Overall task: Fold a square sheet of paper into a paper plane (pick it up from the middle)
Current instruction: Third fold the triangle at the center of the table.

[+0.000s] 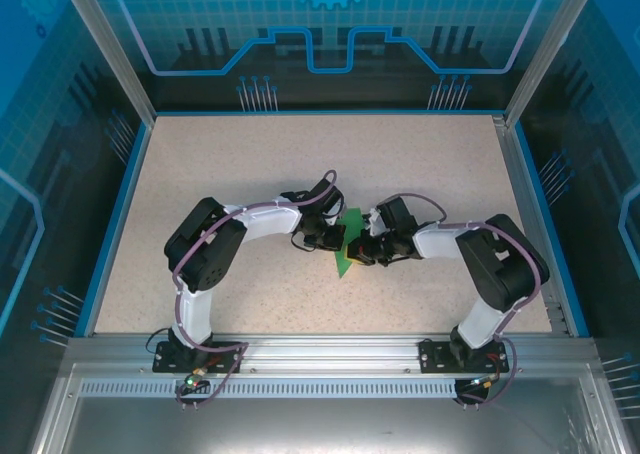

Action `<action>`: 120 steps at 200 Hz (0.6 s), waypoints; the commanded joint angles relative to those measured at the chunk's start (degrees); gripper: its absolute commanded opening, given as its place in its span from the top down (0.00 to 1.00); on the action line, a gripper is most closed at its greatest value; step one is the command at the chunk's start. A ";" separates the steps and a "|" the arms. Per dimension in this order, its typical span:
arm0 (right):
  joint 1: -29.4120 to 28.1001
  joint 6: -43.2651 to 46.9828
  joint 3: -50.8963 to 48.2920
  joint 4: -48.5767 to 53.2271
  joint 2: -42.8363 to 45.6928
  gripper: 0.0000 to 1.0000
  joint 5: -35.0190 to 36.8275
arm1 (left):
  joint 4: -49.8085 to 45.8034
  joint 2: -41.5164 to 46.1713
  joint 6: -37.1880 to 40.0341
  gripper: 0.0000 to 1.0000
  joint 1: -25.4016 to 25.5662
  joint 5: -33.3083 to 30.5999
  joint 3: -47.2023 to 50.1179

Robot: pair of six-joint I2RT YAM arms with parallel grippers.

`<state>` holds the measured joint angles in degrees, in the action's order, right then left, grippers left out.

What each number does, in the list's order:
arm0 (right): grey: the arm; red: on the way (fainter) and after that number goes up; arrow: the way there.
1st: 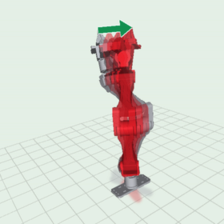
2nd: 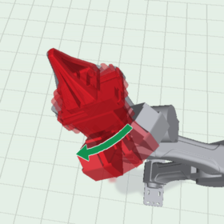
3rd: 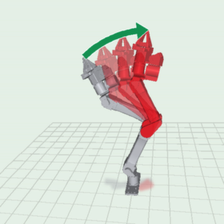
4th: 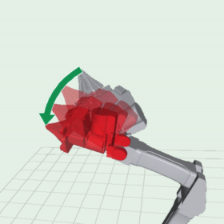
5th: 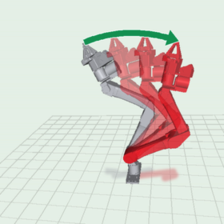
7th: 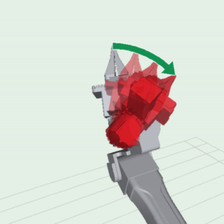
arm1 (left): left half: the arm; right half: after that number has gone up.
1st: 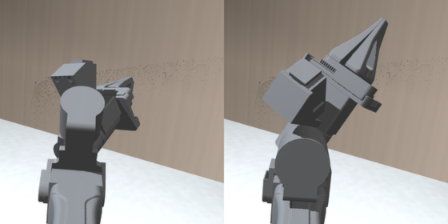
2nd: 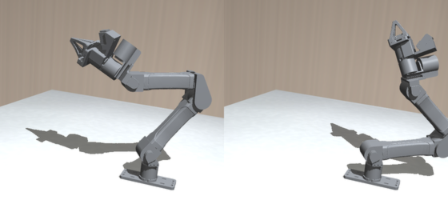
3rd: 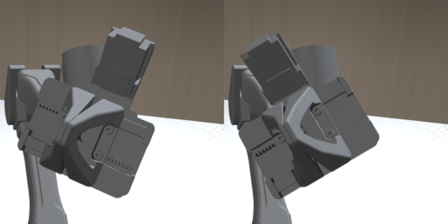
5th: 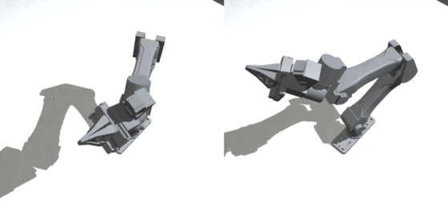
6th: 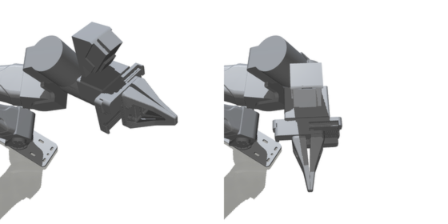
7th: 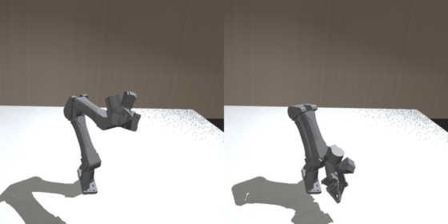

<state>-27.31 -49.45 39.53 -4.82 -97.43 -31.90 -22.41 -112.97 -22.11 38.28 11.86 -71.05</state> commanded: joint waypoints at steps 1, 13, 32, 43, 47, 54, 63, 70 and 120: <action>0.64 1.57 -0.21 0.36 -0.45 0.98 0.85 | -2.39 -1.55 0.66 0.94 0.01 -1.69 2.05; 0.62 2.43 -0.52 0.98 -0.88 0.98 1.78 | -2.24 -1.60 0.63 0.94 0.03 -1.58 2.05; 0.77 2.84 -0.99 0.04 -2.80 0.98 1.04 | -2.20 -1.81 0.75 0.94 0.03 -1.53 1.88; 0.84 2.83 -0.87 0.02 -3.71 0.98 1.07 | -2.20 -1.90 0.79 0.94 0.01 -1.57 1.79; 0.90 2.87 -0.69 0.19 -4.03 0.97 0.85 | -2.22 -1.91 0.83 0.94 0.00 -1.51 1.79; 1.03 2.98 -0.35 0.72 -4.46 0.97 0.70 | -2.20 -1.91 0.84 0.94 0.00 -1.56 1.79; 1.12 2.72 -0.32 0.70 -4.31 0.97 0.47 | -2.28 -1.99 0.89 0.94 0.02 -1.64 1.79; 1.20 2.70 -0.18 0.86 -3.66 0.97 0.44 | -2.44 -1.99 1.01 0.94 0.03 -1.66 1.79; 4.50 5.07 2.32 5.89 4.43 0.94 -1.43 | -2.68 -1.99 1.19 0.94 -0.02 -1.67 1.78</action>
<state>-25.63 -47.03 39.53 -2.98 -97.25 -32.95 -22.41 -112.97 -22.09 38.28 11.86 -71.05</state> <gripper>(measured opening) 0.055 0.062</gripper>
